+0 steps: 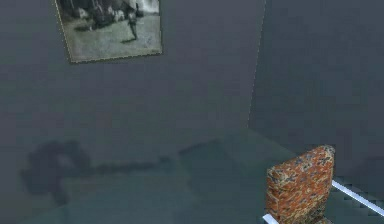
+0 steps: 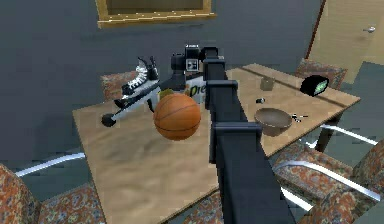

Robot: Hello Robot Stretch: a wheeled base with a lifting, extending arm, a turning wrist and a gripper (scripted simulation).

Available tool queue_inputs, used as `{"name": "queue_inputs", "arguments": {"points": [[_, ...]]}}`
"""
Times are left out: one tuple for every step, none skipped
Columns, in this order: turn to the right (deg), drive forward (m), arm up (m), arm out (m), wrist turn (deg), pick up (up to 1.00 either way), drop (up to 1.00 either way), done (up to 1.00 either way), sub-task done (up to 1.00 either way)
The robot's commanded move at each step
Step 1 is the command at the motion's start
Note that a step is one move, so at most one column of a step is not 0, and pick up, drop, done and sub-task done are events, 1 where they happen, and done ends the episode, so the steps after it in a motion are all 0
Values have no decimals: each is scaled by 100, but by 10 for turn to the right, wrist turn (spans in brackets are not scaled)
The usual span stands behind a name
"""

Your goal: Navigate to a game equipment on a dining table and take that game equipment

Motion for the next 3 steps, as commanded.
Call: {"name": "queue_inputs", "arguments": {"points": [[0, 0, 0, 0, 450, 0, 0, 0, 0], [0, 0, 0, 0, 330, 0, 0, 0, 0], [0, 0, -20, 0, 0, 0, 0, 0, 0]]}}
